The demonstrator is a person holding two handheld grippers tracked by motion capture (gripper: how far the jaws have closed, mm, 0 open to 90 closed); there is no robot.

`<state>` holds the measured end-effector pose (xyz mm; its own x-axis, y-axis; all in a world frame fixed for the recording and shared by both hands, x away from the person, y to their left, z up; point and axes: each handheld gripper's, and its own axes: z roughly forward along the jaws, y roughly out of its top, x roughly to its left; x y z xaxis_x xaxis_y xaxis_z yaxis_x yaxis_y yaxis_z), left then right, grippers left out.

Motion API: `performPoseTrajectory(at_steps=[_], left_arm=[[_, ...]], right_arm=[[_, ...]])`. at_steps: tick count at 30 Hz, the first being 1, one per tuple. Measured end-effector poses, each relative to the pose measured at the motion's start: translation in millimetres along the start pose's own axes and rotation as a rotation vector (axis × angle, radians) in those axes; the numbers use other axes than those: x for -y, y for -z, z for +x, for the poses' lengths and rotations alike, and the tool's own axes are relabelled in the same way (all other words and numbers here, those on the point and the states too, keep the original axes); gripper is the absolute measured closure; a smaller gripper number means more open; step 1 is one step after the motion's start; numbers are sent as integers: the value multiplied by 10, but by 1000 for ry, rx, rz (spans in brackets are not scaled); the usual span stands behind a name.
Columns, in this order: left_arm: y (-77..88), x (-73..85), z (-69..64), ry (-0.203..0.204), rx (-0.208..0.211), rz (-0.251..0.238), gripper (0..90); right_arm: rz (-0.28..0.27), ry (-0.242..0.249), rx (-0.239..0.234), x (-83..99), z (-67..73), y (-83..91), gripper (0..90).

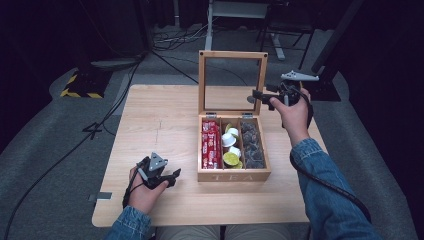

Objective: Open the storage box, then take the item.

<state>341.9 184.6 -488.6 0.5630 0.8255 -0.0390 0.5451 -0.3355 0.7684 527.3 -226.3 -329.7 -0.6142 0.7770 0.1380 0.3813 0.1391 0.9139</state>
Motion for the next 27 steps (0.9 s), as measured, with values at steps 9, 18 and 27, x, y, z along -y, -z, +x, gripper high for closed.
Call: performPoseTrajectory(at_steps=[9, 18, 27], left_arm=[[3, 7, 19, -4, -11, 5, 369], [-25, 88, 56, 4, -29, 58, 335], [-41, 147, 93, 11, -46, 87, 310]], right_arm=[[17, 61, -78, 78, 403, 132, 239], [53, 109, -128, 185, 668, 108, 231], [89, 119, -161, 277, 807, 38, 337]])
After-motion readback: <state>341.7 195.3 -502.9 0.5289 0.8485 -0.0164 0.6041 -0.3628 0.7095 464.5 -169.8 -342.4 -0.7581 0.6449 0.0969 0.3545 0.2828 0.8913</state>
